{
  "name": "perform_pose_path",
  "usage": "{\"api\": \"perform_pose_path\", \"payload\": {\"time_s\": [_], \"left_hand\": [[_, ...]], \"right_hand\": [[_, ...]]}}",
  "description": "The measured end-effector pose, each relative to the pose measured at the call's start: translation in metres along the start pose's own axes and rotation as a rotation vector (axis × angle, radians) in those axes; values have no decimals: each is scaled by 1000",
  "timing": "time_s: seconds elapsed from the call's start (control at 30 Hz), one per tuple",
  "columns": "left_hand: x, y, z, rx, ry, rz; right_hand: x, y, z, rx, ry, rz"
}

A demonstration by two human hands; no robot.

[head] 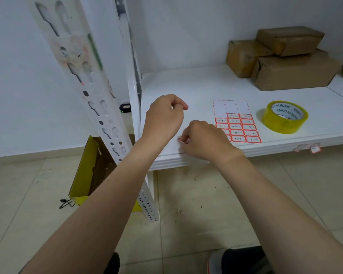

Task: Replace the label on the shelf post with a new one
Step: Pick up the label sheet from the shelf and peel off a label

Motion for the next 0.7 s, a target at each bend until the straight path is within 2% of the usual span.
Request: {"api": "perform_pose_path", "payload": {"time_s": [0.13,0.23,0.37,0.47,0.57,0.63,0.7], "left_hand": [[-6,-9,3,10,1,-19],[-12,-18,3,34,-4,-40],[-21,-28,2,61,-10,-44],[-26,-32,-2,94,-16,-45],[-31,-35,-7,127,-31,-50],[-34,-37,-10,151,-37,-48],[-36,-39,-13,173,-32,-50]], "right_hand": [[-1,9,-5,72,9,68],[-10,23,-8,4,66,27],[-40,44,-11,-71,-60,-67],[-60,51,-21,48,-208,-76],[-69,50,-33,190,-184,-141],[-71,50,-38,195,-135,-209],[-72,53,-38,128,-108,-223]]}}
Point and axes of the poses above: each hand's wrist, its own z-axis towards the middle knuckle, its own y-axis out of the back of the hand, x = y × z, the point moved 2 cm from there along z, towards the middle knuckle, and after that the axes turned 13 degrees about z, right-handed, at the moved point
